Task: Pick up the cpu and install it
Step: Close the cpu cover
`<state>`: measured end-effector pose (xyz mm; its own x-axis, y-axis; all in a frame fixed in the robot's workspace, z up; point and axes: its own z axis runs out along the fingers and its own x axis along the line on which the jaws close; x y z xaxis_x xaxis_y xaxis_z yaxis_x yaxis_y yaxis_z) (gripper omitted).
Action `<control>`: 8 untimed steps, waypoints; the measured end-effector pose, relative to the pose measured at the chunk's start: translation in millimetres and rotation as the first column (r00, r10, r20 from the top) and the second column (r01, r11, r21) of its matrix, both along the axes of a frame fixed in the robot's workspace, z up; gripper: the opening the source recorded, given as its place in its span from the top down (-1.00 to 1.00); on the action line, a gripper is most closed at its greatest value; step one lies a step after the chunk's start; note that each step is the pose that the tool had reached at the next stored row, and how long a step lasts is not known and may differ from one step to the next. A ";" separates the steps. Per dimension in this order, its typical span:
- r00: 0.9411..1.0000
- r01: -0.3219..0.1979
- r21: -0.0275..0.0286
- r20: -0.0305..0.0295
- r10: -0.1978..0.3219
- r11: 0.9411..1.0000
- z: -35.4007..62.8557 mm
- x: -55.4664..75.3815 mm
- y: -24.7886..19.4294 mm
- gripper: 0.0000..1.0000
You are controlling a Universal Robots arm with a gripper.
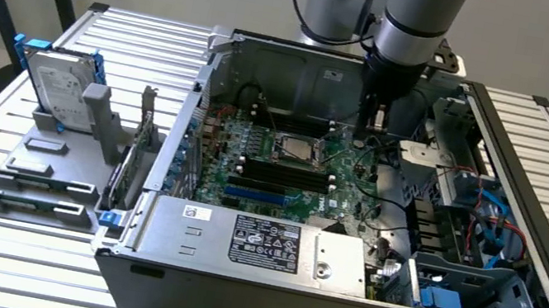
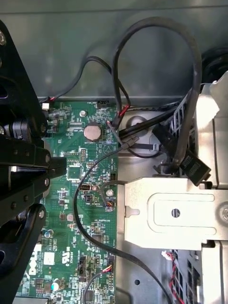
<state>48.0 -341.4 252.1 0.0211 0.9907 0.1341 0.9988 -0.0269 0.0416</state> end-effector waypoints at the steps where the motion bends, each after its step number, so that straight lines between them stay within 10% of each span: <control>1: 1.000 -0.001 0.000 0.000 0.001 1.000 -1.8 -1.0 0.0 0.79; 3: 1.000 -0.002 0.000 -0.002 0.002 1.000 -3.9 -3.2 0.0 0.79; 8: 0.998 -0.002 0.000 -0.057 0.002 1.000 -3.9 -6.0 0.0 0.79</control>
<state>42.0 -341.4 248.2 0.0264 0.9908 0.1327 0.9996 -0.0246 -0.0152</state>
